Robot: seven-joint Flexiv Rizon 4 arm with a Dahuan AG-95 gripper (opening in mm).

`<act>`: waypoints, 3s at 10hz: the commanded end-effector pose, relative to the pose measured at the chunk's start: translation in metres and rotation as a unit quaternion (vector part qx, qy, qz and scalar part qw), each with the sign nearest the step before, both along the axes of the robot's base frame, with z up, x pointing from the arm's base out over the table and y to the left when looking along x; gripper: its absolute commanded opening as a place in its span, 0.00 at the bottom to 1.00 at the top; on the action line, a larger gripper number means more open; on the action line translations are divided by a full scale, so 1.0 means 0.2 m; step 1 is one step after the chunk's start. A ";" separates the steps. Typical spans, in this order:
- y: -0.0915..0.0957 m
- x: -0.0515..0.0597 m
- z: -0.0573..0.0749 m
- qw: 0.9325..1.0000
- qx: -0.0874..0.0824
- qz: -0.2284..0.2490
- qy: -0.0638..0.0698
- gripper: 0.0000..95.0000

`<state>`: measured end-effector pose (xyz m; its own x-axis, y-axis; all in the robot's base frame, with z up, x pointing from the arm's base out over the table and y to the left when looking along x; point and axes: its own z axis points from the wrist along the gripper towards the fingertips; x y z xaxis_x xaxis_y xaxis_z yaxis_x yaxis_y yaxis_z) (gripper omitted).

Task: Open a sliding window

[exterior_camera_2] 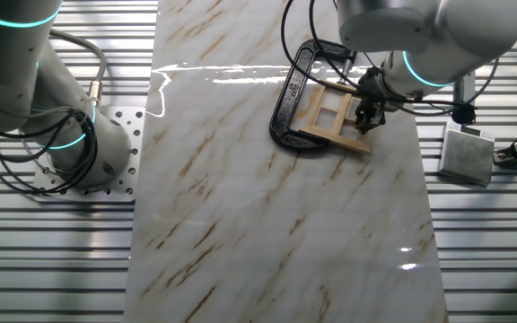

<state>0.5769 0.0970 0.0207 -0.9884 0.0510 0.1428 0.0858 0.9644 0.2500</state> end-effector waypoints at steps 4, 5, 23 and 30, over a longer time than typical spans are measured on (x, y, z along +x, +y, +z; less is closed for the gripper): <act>0.02 0.01 -0.01 1.000 0.002 0.001 -0.002 0.60; 0.02 0.02 -0.01 1.000 0.003 0.002 -0.003 0.60; -0.11 -0.12 0.14 0.996 -0.029 0.076 -0.018 0.60; -0.11 -0.12 0.14 0.987 -0.061 0.144 -0.026 0.60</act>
